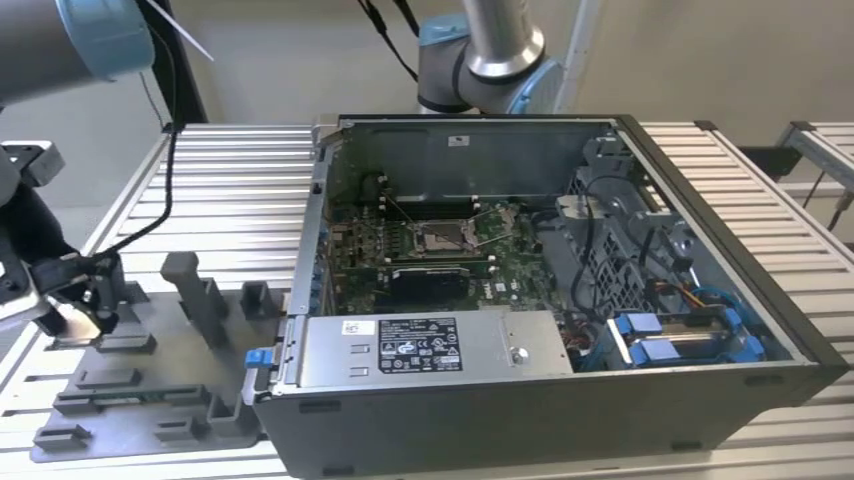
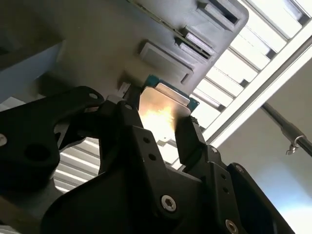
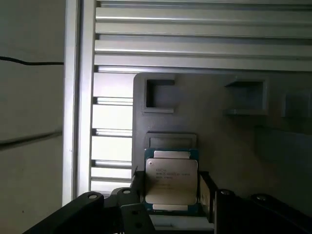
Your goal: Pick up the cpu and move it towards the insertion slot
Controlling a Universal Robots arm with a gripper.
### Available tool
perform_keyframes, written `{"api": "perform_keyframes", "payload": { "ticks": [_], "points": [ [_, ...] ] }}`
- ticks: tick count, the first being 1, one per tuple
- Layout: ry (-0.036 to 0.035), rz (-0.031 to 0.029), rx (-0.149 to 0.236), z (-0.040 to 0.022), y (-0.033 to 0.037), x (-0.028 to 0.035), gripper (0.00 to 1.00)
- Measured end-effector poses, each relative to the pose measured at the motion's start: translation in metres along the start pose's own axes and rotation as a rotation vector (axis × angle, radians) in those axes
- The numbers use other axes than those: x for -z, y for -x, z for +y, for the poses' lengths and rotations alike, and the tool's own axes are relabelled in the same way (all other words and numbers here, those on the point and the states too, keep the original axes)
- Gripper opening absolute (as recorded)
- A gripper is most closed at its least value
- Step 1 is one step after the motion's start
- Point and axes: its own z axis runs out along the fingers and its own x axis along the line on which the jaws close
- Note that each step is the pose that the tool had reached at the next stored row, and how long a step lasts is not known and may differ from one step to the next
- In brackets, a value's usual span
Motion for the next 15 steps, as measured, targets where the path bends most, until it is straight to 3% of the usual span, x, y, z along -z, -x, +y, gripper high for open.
{"api": "perform_keyframes", "payload": {
  "ticks": [15],
  "points": [
    [0.0000,0.0024,-0.001,0.0026,-0.0015,0.0668,0.00]
  ]
}}
